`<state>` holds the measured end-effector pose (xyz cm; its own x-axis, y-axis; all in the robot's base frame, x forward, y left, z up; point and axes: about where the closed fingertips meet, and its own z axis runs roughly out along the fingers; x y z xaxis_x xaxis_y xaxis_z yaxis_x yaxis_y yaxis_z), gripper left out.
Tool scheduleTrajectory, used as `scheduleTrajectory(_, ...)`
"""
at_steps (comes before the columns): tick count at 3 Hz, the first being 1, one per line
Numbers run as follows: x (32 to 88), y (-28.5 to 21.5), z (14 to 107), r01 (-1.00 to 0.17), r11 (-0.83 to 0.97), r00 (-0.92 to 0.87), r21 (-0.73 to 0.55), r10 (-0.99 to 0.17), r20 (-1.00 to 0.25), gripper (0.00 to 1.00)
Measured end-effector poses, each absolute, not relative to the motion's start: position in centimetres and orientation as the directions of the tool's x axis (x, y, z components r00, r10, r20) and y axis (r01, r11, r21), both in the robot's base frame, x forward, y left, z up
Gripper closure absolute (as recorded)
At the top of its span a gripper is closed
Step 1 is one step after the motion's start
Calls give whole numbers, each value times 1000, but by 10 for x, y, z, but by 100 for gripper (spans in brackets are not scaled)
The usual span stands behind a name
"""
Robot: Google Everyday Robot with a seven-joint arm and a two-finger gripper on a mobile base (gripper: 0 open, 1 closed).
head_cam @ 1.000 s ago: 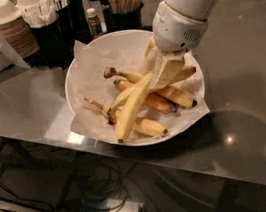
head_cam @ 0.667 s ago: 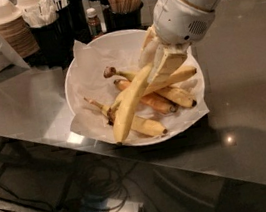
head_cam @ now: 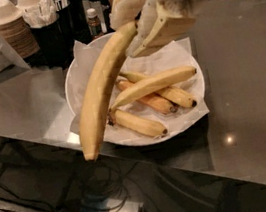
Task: Pick banana from white bowl
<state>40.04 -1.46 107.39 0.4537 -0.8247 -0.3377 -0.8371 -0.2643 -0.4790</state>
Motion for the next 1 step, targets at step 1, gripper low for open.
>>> scheduleTrajectory(1,388,-11,1088,-819,-270,470,-507,-823,-320,100)
